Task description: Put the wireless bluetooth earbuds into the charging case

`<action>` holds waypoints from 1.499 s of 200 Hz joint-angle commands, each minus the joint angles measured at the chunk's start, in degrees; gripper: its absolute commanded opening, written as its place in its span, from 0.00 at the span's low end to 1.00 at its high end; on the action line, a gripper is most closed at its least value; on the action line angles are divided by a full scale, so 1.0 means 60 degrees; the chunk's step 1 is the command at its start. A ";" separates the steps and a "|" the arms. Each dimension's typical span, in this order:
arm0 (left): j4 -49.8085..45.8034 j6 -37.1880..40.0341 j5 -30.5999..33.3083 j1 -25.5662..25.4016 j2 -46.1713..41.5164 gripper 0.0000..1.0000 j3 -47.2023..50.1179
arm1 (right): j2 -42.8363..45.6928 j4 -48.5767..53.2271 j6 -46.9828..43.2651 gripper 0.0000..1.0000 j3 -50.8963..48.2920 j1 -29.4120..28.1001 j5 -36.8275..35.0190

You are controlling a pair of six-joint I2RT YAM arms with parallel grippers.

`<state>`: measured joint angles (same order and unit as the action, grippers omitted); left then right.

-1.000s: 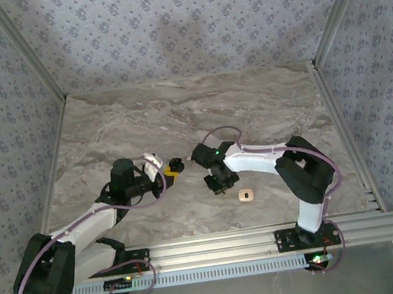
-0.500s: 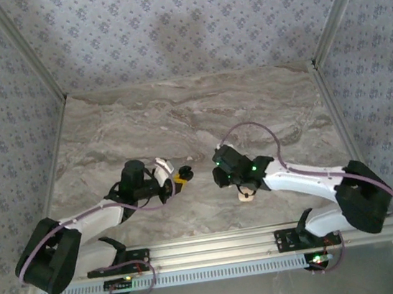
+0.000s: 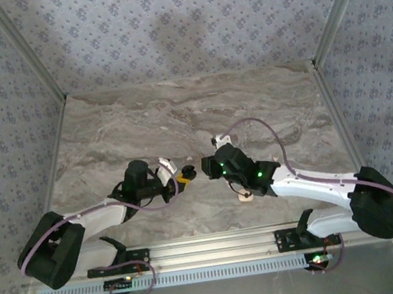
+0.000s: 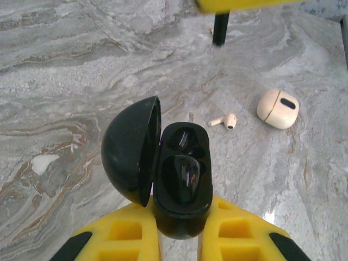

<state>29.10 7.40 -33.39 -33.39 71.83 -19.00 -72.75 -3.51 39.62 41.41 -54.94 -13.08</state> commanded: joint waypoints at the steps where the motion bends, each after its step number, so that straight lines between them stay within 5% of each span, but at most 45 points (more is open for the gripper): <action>1: 0.0562 -0.0266 0.0084 -0.0103 0.0039 0.09 -0.0363 | -0.0471 -0.0894 -0.0099 0.24 0.0401 -0.0163 0.0017; 300: 0.0884 -0.0704 0.0379 -0.0112 -0.0107 0.09 -0.0543 | -0.0834 -0.2065 -0.0522 0.24 0.0699 -0.0580 -0.0607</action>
<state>33.21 3.53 -30.57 -33.56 72.42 -20.64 -78.15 -13.78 37.67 44.14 -58.17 -15.07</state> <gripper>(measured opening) 0.173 0.239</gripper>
